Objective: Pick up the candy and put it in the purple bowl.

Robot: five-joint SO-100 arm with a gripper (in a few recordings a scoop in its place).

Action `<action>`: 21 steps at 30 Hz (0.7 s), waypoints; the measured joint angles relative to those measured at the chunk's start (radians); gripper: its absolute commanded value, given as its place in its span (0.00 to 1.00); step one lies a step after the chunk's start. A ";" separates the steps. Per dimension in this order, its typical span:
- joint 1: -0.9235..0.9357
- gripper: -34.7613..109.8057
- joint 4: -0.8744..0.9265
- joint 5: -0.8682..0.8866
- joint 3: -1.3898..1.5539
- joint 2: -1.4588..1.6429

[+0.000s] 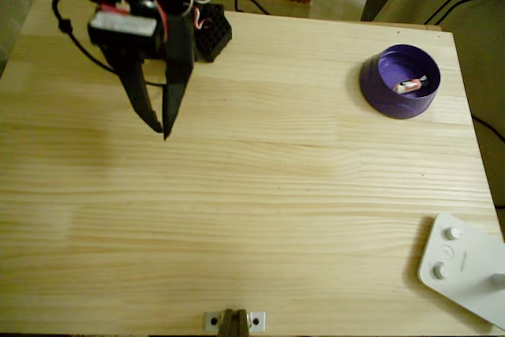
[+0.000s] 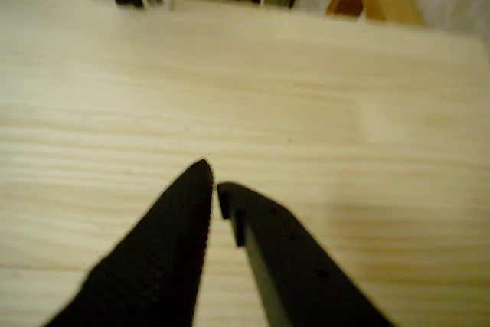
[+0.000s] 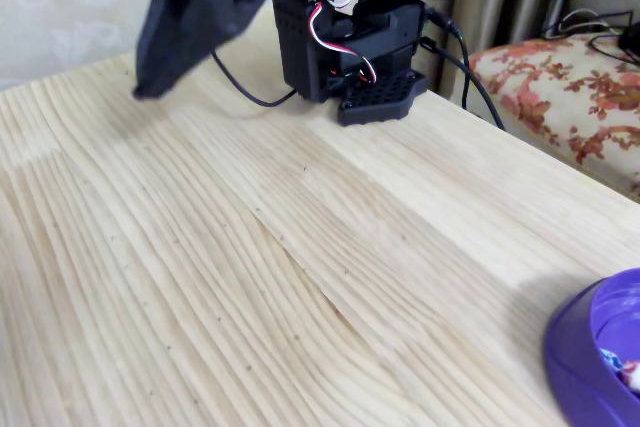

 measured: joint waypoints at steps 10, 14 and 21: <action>0.003 0.24 0.000 0.025 0.029 0.000; 0.002 0.24 0.000 0.025 0.029 0.000; 0.002 0.24 0.000 0.025 0.029 0.000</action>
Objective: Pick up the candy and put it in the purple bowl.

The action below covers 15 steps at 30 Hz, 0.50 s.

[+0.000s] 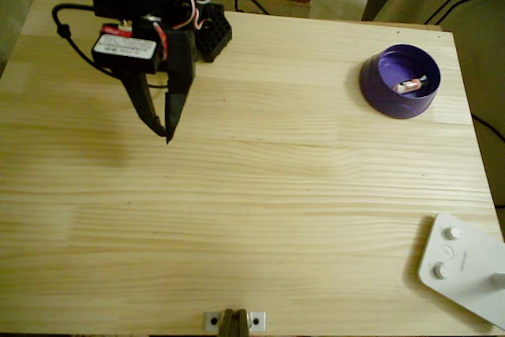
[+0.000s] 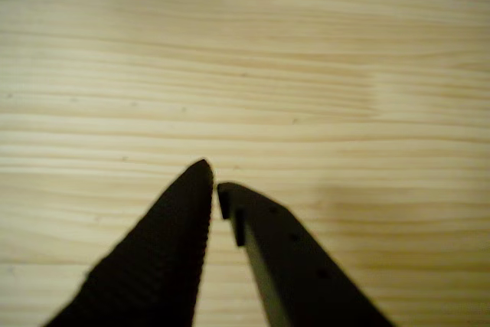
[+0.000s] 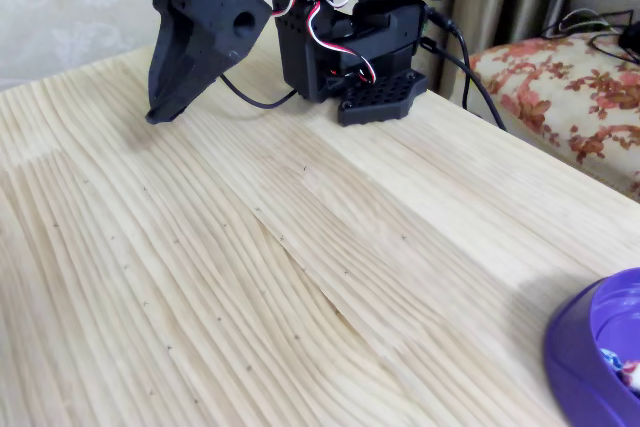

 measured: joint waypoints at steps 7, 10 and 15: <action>0.000 0.24 0.000 0.000 0.000 0.000; 0.000 0.24 0.000 0.009 0.000 0.000; -0.044 0.24 0.000 0.060 0.000 0.000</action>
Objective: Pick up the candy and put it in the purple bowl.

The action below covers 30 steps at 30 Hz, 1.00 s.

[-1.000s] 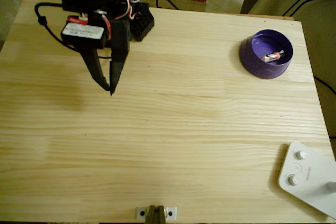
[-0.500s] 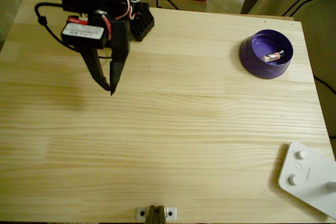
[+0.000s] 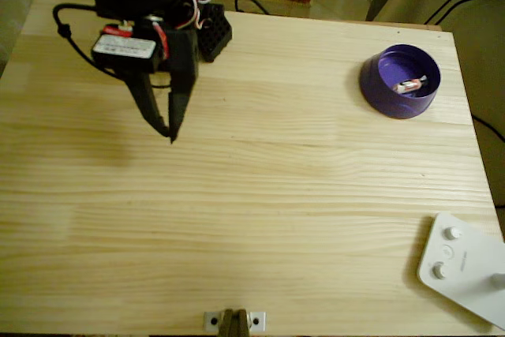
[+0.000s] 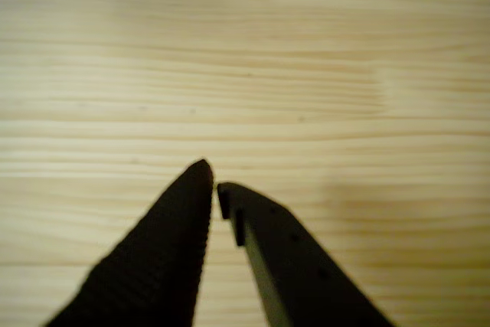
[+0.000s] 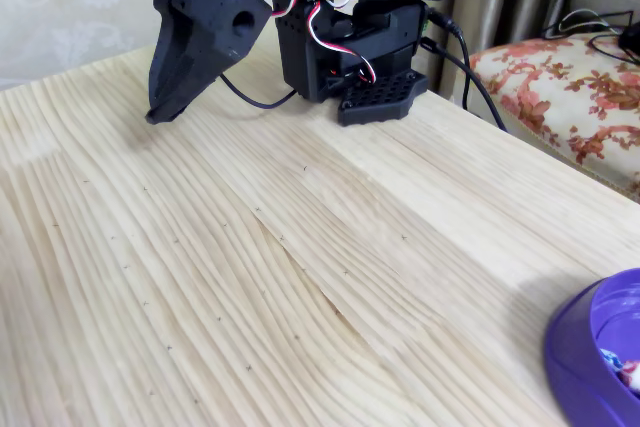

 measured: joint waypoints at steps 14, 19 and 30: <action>-0.031 0.24 0.000 0.009 0.000 0.000; -0.031 0.24 0.000 0.009 0.000 0.000; -0.031 0.24 0.000 0.009 0.000 0.000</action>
